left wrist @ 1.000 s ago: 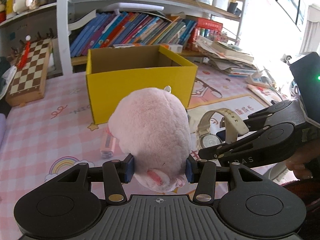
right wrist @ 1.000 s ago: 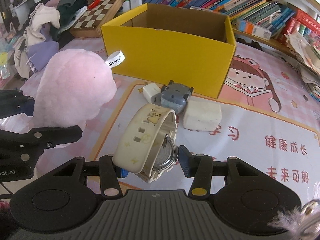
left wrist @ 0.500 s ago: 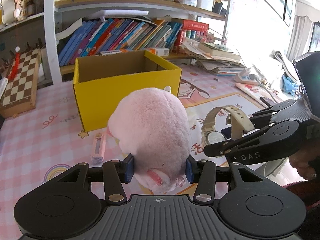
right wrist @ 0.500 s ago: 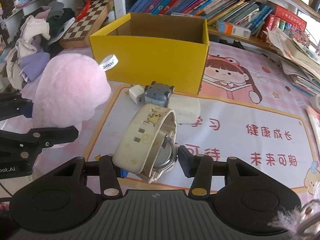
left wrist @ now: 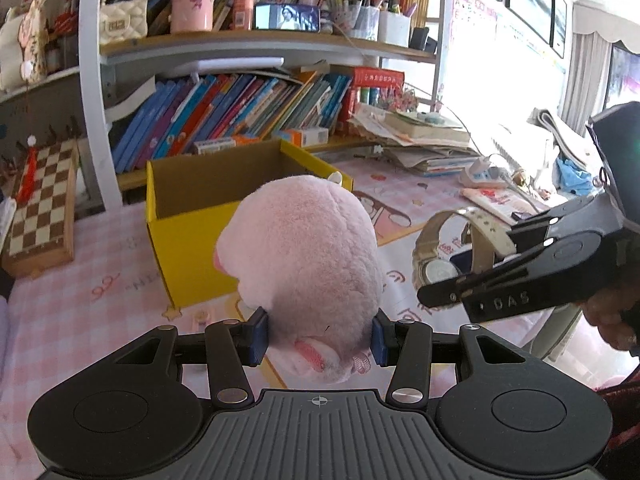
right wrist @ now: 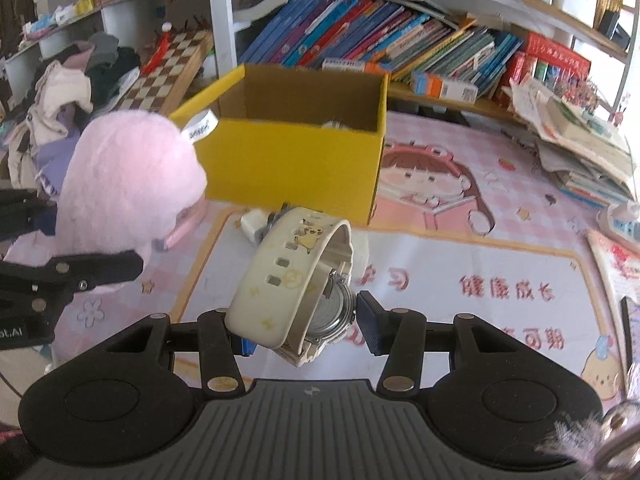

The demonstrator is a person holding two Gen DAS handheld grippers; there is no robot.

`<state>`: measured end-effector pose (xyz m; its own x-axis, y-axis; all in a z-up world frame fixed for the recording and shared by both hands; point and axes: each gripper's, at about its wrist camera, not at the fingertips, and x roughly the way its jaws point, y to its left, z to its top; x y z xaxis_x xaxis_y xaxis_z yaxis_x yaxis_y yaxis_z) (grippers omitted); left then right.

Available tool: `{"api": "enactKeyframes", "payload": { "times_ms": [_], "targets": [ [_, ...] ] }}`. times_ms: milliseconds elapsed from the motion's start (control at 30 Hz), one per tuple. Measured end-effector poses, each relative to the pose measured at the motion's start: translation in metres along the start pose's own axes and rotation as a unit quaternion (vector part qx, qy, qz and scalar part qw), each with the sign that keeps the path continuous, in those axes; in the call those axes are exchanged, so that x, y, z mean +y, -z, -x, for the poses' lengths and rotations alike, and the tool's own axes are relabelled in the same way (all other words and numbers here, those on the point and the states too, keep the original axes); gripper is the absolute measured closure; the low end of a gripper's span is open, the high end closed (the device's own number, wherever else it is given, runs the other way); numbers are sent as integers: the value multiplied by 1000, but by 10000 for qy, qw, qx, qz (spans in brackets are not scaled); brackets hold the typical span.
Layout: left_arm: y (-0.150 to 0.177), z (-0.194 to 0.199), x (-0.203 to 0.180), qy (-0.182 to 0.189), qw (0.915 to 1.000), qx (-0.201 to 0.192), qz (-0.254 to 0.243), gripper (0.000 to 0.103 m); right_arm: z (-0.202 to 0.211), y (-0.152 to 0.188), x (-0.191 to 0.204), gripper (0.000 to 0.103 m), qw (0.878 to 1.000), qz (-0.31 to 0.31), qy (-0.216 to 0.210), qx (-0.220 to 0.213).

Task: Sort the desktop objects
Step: 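Lower the pig and watch into the yellow box and open both tools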

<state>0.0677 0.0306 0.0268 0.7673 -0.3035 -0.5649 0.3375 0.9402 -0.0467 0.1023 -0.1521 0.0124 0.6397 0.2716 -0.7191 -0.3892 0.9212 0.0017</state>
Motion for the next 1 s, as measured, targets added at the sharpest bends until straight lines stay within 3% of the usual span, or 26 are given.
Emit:
{"api": "enactKeyframes", "payload": {
  "times_ms": [433, 1000],
  "targets": [
    [-34, 1, 15, -172, 9990, -400, -137, 57, 1, -42, -5, 57, 9990, 304, 7, -319],
    [-77, -32, 44, -484, 9968, -612, -163, 56, -32, -118, -12, 57, 9943, 794, -218, -674]
  ]
}}
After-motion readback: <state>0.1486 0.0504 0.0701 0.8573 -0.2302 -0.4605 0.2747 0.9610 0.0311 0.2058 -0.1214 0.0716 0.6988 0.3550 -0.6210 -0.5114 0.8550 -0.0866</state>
